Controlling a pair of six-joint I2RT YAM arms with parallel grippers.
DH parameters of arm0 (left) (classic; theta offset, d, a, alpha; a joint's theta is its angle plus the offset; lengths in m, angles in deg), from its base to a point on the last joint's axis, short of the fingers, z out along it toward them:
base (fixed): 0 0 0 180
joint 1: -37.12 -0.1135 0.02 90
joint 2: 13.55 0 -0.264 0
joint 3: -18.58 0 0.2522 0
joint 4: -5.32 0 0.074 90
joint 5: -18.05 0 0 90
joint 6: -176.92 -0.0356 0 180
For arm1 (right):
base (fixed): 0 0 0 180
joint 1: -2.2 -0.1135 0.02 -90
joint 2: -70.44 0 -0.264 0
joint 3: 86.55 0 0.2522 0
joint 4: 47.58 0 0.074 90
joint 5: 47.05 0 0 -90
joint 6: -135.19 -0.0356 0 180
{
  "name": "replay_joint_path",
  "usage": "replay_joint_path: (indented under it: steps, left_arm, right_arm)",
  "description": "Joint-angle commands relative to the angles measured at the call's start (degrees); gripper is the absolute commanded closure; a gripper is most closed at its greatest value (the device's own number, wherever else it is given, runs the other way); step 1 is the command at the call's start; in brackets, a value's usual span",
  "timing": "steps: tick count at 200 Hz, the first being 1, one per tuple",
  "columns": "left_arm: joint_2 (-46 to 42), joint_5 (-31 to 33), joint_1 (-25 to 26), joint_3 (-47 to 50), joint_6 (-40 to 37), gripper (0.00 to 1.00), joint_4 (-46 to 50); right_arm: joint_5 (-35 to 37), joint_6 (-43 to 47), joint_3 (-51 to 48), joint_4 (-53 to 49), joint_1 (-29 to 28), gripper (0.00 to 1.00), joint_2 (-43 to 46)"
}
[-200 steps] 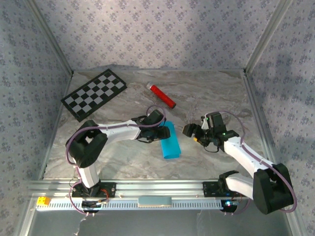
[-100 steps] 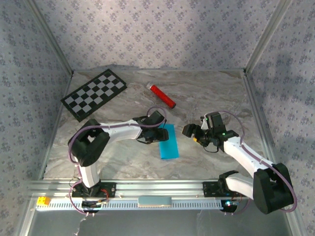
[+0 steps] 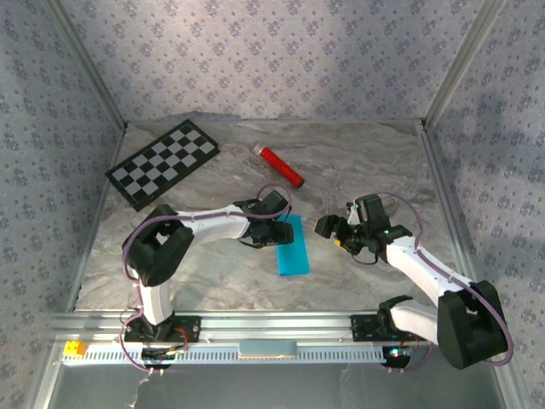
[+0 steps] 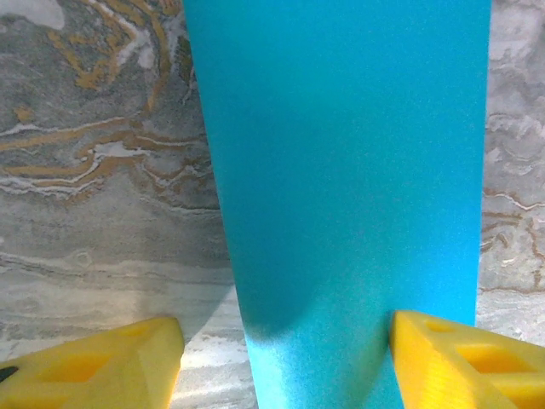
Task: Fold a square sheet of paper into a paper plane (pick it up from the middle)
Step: First fold the square sheet of paper in half at the center of the table.
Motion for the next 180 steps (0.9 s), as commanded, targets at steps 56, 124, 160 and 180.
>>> replay_joint_path:
  steps: [56,124,160,180]
  left_arm:
    - [6.0,3.4,0.9,-3.4,2.9,0.32,6.4]
    - [8.1,2.3,1.1,-4.2,1.8,0.32,6.5]
    - [8.4,2.3,1.2,-4.3,1.5,0.32,6.5]
    - [9.1,2.4,1.2,-4.5,0.8,0.32,6.6]
  right_arm:
    - [1.1,1.3,0.8,-0.7,-0.5,0.14,-1.1]
    - [1.1,1.2,0.8,-0.6,-0.7,0.14,-1.8]
    - [1.0,1.3,1.0,-0.6,-0.9,0.14,-2.4]
    - [1.0,1.2,1.1,-0.7,-1.0,0.14,-2.6]
